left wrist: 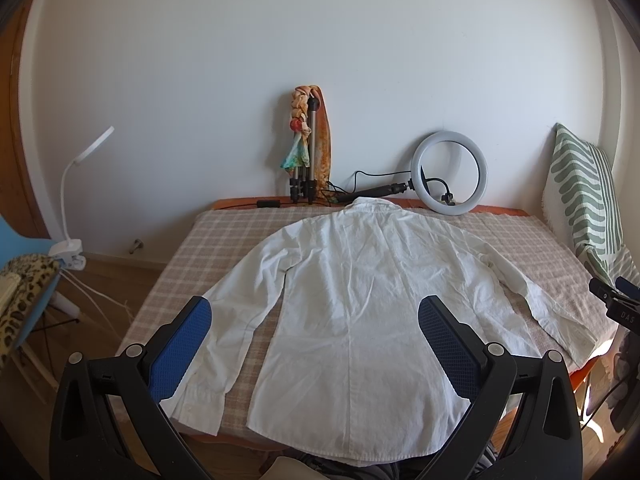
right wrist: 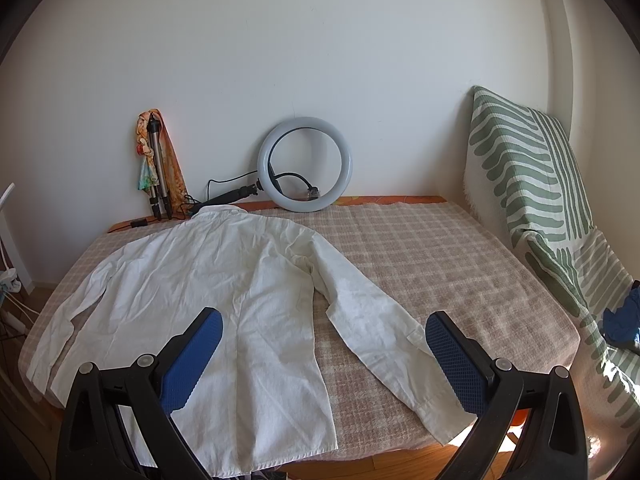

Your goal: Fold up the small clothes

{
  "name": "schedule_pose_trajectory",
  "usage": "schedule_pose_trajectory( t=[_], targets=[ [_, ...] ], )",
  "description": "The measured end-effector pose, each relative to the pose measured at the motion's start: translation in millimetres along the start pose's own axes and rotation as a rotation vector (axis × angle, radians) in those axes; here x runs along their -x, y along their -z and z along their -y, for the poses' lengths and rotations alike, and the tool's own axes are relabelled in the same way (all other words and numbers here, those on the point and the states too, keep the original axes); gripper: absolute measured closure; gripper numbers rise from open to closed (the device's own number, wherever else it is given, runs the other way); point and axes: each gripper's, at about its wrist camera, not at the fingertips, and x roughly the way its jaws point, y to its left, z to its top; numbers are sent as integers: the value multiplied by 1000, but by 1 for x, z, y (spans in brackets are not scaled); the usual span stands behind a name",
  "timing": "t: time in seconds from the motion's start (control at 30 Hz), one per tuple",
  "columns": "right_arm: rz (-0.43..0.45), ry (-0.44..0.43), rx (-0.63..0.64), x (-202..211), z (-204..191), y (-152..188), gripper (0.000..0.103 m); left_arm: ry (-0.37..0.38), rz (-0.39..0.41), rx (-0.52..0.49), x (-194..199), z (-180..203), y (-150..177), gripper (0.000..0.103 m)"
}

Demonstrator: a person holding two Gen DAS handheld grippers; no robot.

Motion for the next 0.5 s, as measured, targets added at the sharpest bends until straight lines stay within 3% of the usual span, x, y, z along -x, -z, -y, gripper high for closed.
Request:
schedule_pose_trajectory(
  t=[0.5],
  targets=[
    [0, 0, -2, 0, 0, 0, 0, 1, 0, -2, 1, 0, 1, 0]
  ],
)
